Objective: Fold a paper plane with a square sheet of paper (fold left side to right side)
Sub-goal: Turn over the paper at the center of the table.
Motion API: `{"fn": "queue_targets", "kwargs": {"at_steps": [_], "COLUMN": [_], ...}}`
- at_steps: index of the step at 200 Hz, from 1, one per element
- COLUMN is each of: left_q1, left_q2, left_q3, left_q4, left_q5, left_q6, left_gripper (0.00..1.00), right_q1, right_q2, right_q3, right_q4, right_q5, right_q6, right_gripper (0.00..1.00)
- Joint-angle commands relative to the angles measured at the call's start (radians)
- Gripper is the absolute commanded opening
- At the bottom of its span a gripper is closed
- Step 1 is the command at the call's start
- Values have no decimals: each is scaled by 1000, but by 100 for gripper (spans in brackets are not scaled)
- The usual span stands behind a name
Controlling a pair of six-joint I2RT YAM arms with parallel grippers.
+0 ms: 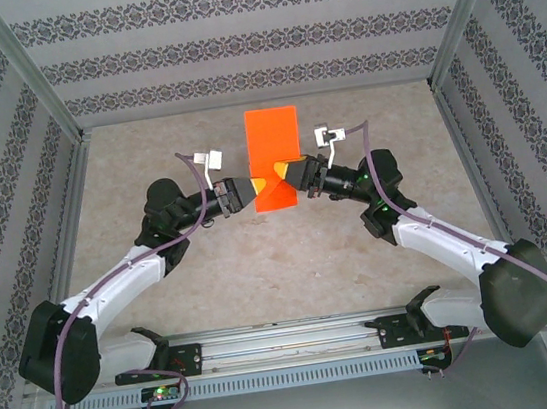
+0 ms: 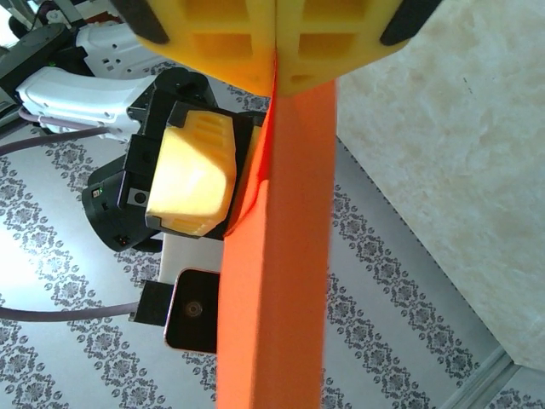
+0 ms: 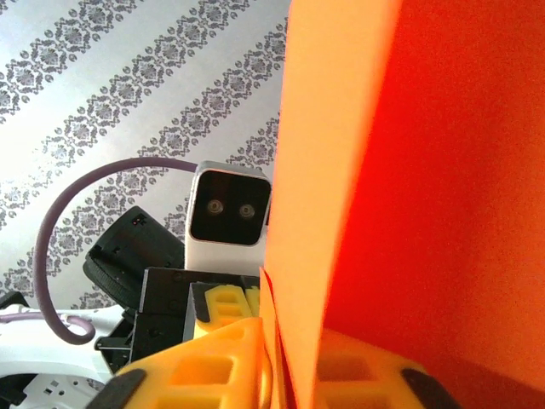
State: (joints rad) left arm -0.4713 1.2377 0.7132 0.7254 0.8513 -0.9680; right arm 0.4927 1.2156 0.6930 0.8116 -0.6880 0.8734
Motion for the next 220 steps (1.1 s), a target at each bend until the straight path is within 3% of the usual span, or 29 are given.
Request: {"fn": "queue_targets", "kwargs": {"at_steps": [1, 43, 67, 117, 148, 178, 220], "left_q1": [-7, -7, -7, -10, -38, -133, -349], "left_q2": [-34, -85, -118, -197, -215, -189, -85], "left_q3": [20, 46, 85, 222, 335, 438, 525], "left_q4": [-55, -251, -450, -946, -1231, -1460, -1651], "left_q5": [-16, -33, -47, -180, -353, -586, -967], "left_q6": [45, 118, 195, 424, 549, 615, 562], "left_gripper": [0, 0, 0, 0, 0, 0, 0], "right_q1": [-20, -58, -87, -106, -112, -118, -142], "right_q2": [-48, -172, -258, -410, -463, -485, -472], "right_q3": [-28, -76, -93, -86, -69, -64, -63], "right_q4": [7, -212, -371, -732, -928, -1061, -1192], "right_q5": [22, 91, 140, 288, 453, 613, 747], "right_q6": [-8, -102, -169, -355, -437, -471, -443], "right_gripper": [20, 32, 35, 59, 77, 97, 98]}}
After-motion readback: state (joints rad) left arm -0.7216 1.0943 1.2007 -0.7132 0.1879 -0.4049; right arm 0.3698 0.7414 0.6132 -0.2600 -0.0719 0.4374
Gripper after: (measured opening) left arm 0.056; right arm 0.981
